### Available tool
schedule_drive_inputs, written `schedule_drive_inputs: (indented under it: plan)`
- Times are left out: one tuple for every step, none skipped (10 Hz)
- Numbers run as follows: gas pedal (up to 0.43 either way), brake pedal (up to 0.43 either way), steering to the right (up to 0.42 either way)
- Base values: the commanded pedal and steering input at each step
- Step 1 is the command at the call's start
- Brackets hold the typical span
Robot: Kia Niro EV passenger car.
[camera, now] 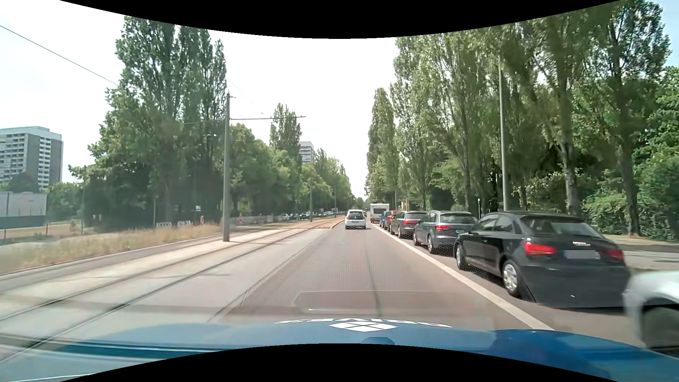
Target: Follow the waypoints while adhering to traffic rules and regulations
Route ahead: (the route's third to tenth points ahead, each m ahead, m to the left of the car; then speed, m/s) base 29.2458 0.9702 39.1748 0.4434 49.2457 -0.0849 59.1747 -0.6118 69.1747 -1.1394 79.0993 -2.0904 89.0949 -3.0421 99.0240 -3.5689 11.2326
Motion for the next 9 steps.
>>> schedule_drive_inputs:
  plan:
    - [0.197,0.0,0.005]
    - [0.197,0.0,0.003]
    - [0.189,0.0,0.003]
    - [0.189,0.0,0.002]
    - [0.189,0.0,0.001]
    - [0.189,0.0,0.002]
    - [0.177,0.0,0.0]
    - [0.177,0.0,0.0]
    - [0.169,0.0,-0.002]
